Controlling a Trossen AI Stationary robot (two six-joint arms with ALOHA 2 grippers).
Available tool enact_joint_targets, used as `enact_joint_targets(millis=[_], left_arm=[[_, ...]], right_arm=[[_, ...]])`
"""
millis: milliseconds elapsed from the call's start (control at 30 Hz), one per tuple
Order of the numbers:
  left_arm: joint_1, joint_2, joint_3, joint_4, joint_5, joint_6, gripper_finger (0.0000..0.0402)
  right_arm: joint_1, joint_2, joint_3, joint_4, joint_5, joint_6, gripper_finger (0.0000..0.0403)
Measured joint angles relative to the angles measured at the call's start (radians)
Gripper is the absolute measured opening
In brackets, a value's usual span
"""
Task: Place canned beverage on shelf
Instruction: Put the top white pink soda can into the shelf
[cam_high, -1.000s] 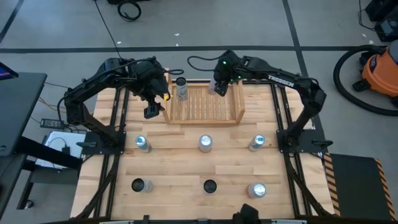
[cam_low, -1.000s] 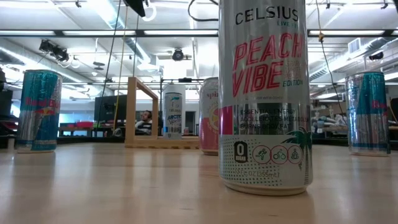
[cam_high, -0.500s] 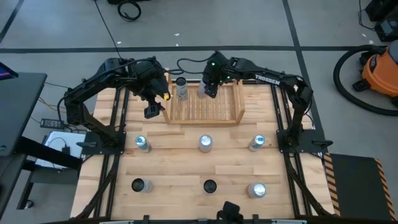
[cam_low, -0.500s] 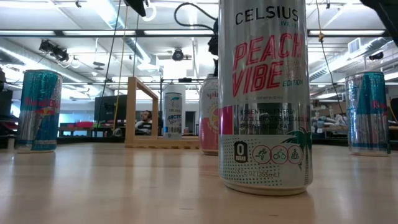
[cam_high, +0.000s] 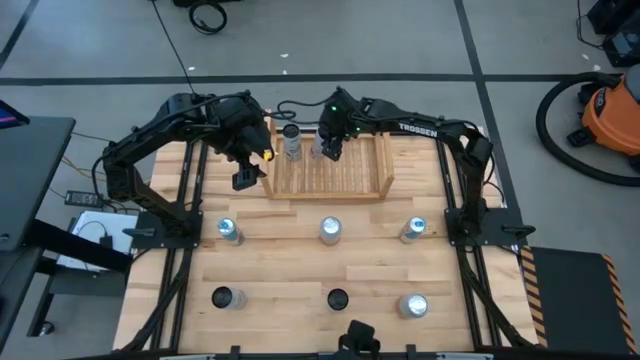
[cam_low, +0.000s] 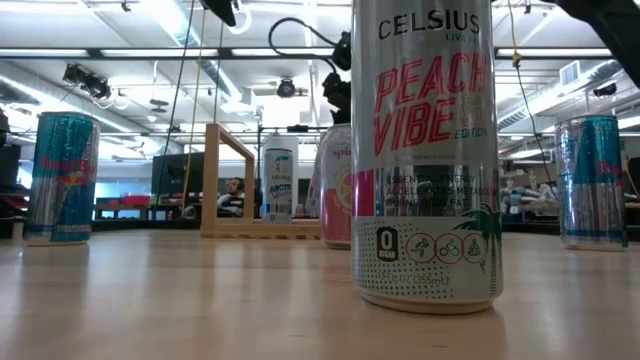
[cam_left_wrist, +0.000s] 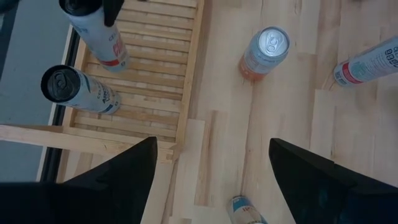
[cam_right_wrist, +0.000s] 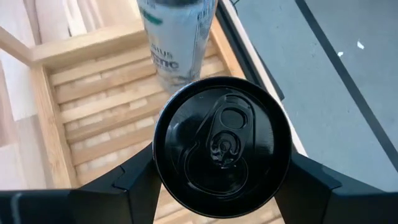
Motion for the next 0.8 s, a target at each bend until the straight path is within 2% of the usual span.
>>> enact_joint_targets(millis=[800], left_arm=[[0.000, 0.000, -0.006, 0.007, 0.000, 0.000, 0.0311]], right_arm=[[-0.003, 0.012, -0.033, 0.021, -0.024, 0.000, 0.0259]])
